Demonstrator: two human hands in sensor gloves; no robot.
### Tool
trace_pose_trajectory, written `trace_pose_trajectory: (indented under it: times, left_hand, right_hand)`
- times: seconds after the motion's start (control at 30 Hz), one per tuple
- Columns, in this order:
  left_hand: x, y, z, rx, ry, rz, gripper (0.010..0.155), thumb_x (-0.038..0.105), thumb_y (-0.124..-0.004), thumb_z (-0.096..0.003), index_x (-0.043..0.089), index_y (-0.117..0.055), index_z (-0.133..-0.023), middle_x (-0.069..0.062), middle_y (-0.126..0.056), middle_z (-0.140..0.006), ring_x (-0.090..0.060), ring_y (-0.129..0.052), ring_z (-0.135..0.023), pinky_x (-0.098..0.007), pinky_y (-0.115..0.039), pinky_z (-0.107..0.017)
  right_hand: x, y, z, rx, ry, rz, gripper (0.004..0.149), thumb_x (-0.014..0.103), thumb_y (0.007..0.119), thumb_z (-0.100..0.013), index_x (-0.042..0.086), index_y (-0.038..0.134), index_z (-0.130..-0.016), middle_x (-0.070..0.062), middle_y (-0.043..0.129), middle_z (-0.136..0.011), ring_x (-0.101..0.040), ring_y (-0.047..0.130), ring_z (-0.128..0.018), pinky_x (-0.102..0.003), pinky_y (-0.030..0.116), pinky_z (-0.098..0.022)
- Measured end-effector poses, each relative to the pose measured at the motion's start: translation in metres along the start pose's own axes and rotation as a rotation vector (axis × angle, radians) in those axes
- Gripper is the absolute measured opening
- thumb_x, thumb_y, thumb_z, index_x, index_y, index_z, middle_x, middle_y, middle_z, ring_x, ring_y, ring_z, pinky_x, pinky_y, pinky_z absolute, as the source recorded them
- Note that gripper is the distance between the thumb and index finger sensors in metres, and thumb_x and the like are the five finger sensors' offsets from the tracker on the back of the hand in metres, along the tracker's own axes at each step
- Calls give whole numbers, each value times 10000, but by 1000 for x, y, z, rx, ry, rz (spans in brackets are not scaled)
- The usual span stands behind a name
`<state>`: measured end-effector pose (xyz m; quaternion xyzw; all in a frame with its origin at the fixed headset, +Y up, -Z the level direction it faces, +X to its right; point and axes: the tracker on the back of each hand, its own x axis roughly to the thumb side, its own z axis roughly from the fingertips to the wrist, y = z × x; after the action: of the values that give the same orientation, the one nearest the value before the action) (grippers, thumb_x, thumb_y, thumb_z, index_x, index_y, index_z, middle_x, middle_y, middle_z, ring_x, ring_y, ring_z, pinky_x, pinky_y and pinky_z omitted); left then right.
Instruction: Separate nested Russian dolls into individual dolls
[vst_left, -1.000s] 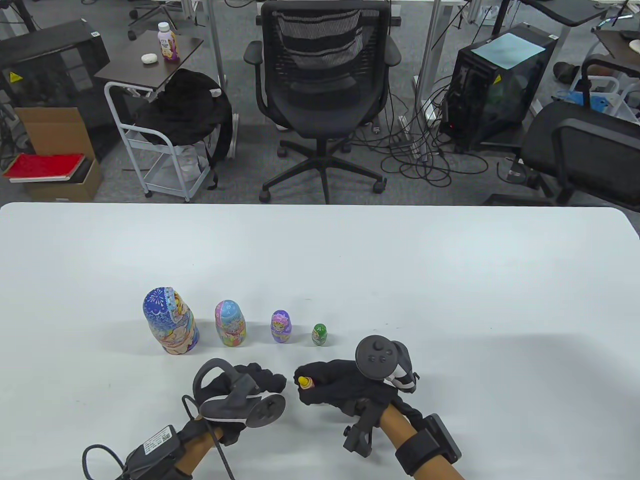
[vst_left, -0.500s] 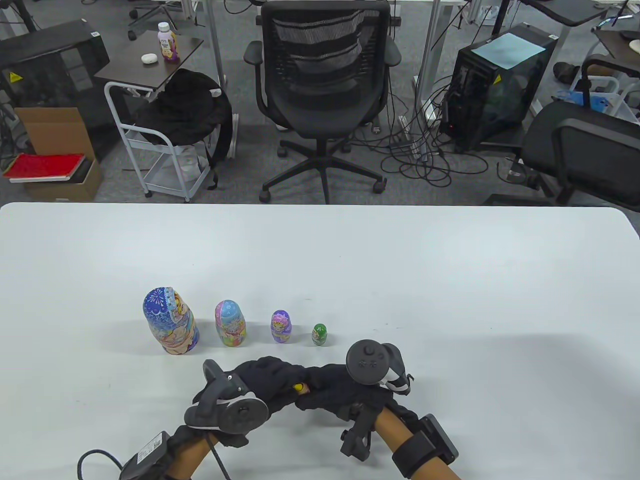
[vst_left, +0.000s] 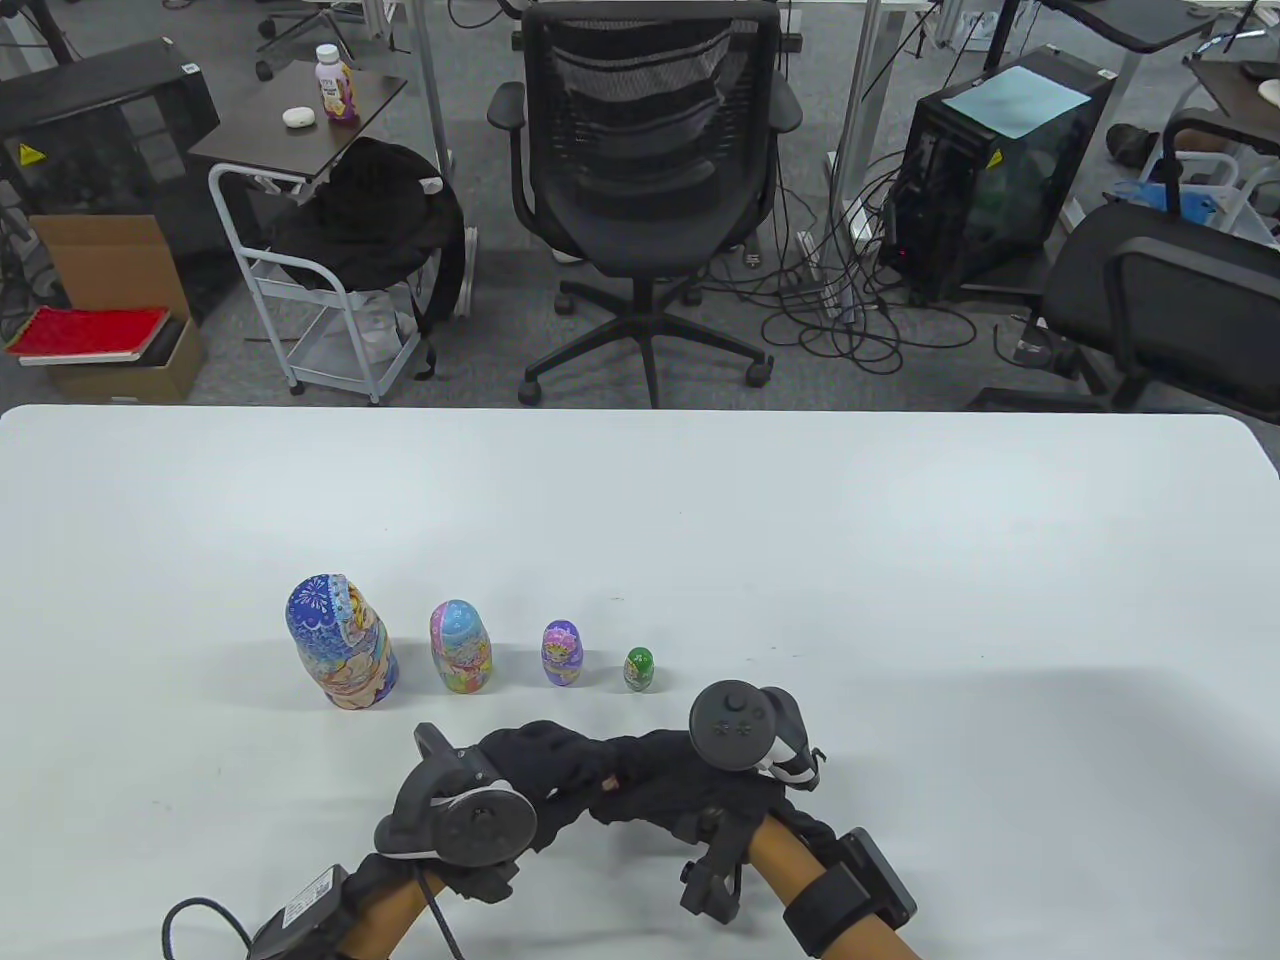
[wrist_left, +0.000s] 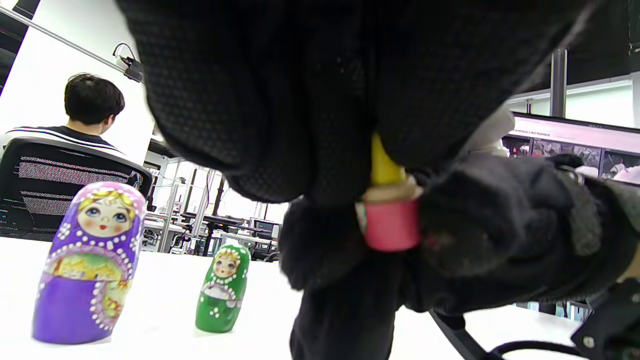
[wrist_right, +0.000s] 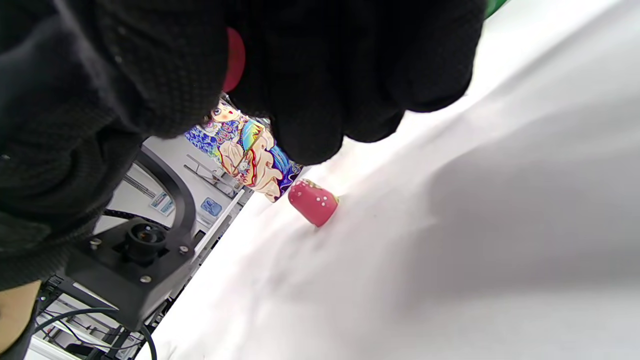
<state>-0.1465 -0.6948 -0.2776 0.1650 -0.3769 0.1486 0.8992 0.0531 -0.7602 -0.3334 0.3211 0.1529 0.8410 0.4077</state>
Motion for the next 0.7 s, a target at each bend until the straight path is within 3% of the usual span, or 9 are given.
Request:
trace_pose_trajectory:
  times: [0.17, 0.47, 0.7]
  left_hand:
    - [-4, 12, 2, 24, 19, -71, 371, 398, -889, -486, 278, -877, -837, 36, -1033, -743, -203, -1066, -641, -328, -936, -483]
    - [2, -35, -9, -222, -49, -240, 376, 392, -889, -486, 279, -876, -845, 34, -1030, -753, -226, -1058, -654, -341, -928, -492]
    - [3, -57, -16, -315, -85, -276, 375, 390, -884, -489, 280, -877, -848, 29, -1029, -760, -229, -1053, -665, -350, -924, -496]
  right_hand:
    - [-8, -12, 2, -24, 34, 14, 603, 412, 909, -391, 105, 831, -903, -137, 1022, -765, -376, 931, -770, -482, 810, -563]
    - [-28, -50, 16, -192, 93, -3, 603, 418, 908, -394, 104, 832, -904, -139, 1023, -762, -378, 935, -764, -483, 811, -560]
    - [-30, -56, 18, -219, 97, -8, 604, 421, 906, -399, 105, 830, -908, -141, 1023, -764, -381, 934, -764, -484, 810, -561]
